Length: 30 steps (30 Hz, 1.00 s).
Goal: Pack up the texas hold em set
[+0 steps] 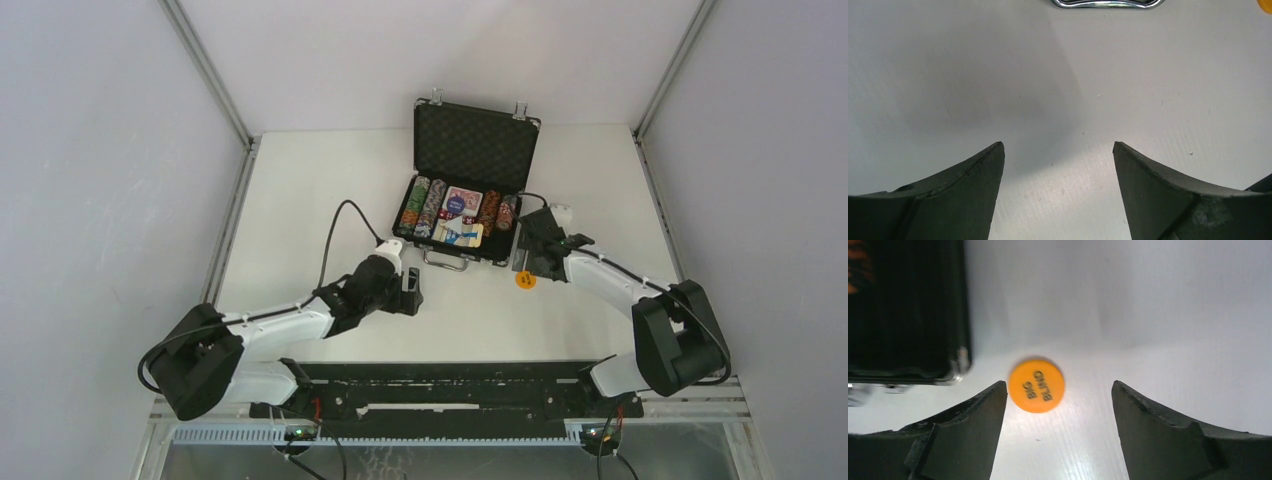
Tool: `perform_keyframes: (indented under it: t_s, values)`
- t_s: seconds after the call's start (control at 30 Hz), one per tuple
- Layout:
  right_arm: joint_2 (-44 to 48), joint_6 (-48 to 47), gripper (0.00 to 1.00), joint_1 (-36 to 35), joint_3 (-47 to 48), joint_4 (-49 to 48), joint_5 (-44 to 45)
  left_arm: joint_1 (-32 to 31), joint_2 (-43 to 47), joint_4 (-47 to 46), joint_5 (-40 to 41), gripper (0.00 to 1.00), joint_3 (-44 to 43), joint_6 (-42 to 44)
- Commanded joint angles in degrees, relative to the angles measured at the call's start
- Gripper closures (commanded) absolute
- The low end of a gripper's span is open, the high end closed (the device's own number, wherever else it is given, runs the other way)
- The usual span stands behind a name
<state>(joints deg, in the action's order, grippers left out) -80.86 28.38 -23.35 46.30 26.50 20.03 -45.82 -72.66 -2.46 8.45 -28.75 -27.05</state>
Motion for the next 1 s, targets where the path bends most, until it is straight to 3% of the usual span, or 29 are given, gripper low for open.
perform_keyframes:
  t_s: [0.0, 0.67, 0.97]
  values:
    - [1.97, 2.03, 0.16, 0.74, -1.25, 0.08, -0.57, -0.14, -0.29, -2.37, -1.83, 0.16, -4.22, -0.71]
    - [-5.90, 2.05, 0.17, -2.70, -1.30, -2.85, -3.57, -0.14, -0.74, -2.03, -0.93, 0.16, -4.38, -0.39]
    - [-7.61, 2.81, 0.32, -3.77, -1.26, -2.21, -2.45, -0.14, -0.37, -2.02, -0.91, 0.16, -4.30, -0.38]
